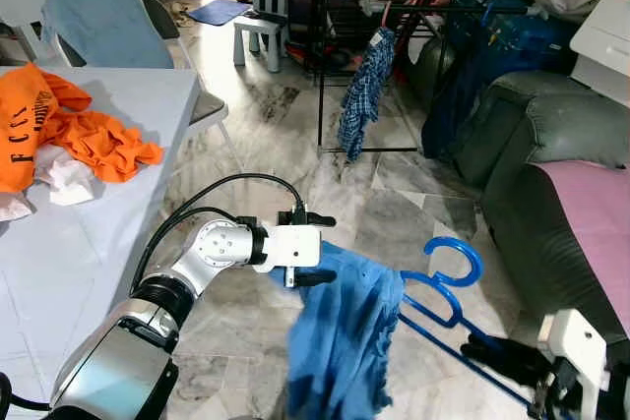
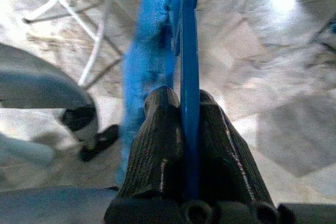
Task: Hang hanger
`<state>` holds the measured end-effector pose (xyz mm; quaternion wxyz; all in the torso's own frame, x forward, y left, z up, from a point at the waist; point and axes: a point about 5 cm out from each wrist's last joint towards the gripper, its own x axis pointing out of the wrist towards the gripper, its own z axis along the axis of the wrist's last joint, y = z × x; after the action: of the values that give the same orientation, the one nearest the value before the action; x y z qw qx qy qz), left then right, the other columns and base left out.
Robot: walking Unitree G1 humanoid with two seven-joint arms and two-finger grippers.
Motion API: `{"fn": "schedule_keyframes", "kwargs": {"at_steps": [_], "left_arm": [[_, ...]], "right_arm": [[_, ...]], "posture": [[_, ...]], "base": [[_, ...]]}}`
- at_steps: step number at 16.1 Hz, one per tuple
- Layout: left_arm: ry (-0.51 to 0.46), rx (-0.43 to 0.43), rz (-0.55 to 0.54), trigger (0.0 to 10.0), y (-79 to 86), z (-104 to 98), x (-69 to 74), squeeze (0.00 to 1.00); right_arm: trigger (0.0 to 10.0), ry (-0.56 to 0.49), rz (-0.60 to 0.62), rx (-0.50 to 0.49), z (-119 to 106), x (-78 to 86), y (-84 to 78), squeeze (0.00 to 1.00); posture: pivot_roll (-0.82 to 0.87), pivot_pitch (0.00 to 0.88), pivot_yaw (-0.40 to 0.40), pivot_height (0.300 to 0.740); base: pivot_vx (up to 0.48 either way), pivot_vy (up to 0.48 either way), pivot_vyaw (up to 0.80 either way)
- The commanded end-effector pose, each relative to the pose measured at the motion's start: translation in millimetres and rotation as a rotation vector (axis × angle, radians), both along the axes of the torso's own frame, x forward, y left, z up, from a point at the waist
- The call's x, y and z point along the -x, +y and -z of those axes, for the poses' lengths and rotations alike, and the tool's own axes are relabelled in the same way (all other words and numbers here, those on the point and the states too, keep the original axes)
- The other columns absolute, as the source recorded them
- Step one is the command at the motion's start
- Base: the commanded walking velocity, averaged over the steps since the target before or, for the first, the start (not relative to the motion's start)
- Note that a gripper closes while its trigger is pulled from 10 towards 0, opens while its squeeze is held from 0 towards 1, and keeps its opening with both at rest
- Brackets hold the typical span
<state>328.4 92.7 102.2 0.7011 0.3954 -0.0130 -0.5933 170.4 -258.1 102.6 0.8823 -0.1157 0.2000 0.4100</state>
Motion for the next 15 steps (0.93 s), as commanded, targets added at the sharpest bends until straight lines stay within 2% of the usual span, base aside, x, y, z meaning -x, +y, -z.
{"fn": "schedule_keyframes", "kwargs": {"at_steps": [1,2,3,4,5,8,9,10,11,15], "left_arm": [[-0.019,-0.008,0.015,10.0,-2.3,-6.0,-3.3,0.75],[-0.014,-0.015,0.024,10.0,-2.6,-5.1,-2.6,0.73],[-0.004,-0.028,0.035,10.0,-2.4,-3.5,-1.6,0.59],[0.033,-0.062,0.066,10.0,-1.0,0.0,0.9,0.00],[0.073,-0.076,0.073,10.0,0.2,1.6,1.3,0.00],[0.079,-0.070,0.074,10.0,-1.6,-1.0,-0.6,0.00],[0.084,-0.065,0.082,4.9,-3.6,-1.5,-0.3,0.00],[0.093,-0.061,0.099,1.8,-6.7,-1.8,0.7,0.00],[0.103,-0.062,0.111,0.0,-7.9,-1.2,1.7,0.00],[0.156,-0.103,0.138,0.0,-7.2,1.7,3.1,0.00]], "right_arm": [[10.0,-0.050,0.024,0.007,-2.6,-5.7,-1.4,0.00],[10.0,-0.049,0.010,0.008,-2.0,-5.5,1.1,0.00],[10.0,-0.044,-0.006,0.014,-1.4,-4.8,2.4,0.00],[10.0,-0.037,-0.033,0.031,-1.1,-4.4,3.1,0.00],[10.0,-0.033,-0.056,0.047,-0.5,-3.4,2.7,0.00],[10.0,-0.009,-0.101,0.060,1.2,-0.7,3.8,0.00],[10.0,-0.003,-0.118,0.075,2.7,0.1,4.3,0.00],[10.0,0.003,-0.143,0.096,4.2,0.1,5.0,0.00],[10.0,0.004,-0.154,0.105,4.8,-0.4,5.3,0.00],[10.0,-0.031,-0.166,0.126,2.2,-8.6,6.1,0.00]], "posture": [[0.02,0.000,-0.057,0.740],[0.02,0.000,-0.057,0.740],[0.02,0.000,-0.056,0.740],[0.02,0.000,-0.054,0.740],[0.02,0.000,-0.054,0.740],[0.02,0.000,-0.055,0.740],[0.02,0.000,-0.055,0.740],[0.02,0.000,-0.055,0.740],[0.02,0.000,-0.056,0.740],[0.03,0.000,-0.057,0.740]], "base": [[0.000,0.000,0.00],[0.000,0.000,0.00],[0.000,0.000,0.00],[0.000,0.000,0.00],[0.000,0.000,0.00],[0.000,0.000,0.00],[0.000,0.000,0.00],[0.000,0.000,0.00],[0.000,0.000,0.00],[0.000,0.000,0.00]]}}
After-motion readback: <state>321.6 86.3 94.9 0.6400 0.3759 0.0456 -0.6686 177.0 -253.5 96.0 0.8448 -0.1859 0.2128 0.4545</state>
